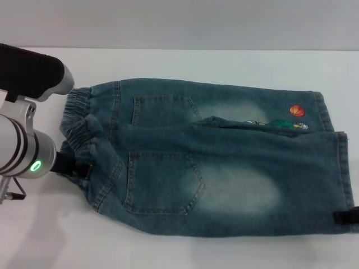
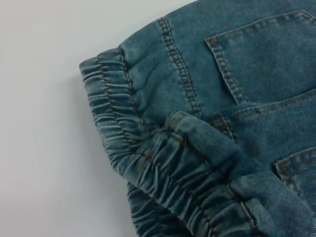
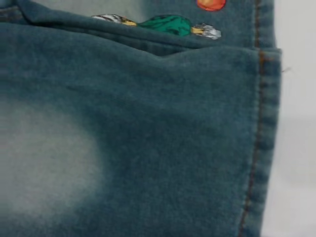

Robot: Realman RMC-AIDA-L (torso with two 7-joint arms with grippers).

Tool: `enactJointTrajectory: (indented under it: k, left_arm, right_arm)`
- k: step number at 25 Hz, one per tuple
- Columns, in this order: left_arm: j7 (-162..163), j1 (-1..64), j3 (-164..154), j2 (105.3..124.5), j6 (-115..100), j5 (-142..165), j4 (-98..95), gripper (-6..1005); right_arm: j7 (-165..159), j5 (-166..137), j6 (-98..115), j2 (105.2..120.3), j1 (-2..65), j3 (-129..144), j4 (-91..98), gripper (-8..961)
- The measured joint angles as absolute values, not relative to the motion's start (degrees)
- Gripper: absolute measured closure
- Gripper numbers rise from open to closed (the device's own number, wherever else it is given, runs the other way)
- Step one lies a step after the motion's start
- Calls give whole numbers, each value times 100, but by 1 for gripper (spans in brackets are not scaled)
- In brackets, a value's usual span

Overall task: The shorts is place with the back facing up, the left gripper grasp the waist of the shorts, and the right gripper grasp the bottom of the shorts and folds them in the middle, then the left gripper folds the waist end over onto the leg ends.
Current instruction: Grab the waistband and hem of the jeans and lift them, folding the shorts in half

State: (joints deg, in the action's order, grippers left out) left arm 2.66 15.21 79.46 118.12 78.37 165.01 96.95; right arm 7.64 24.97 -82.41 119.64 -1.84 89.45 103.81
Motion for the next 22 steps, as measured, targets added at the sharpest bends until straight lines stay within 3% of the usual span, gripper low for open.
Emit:
enactJointTrajectory:
  k: [22]
  left_arm:
    - [264,1562,7901,11812,7813,16489,9651,874]
  right_arm:
    - [667,2390,-8185,11948,-177,9036,10297,332]
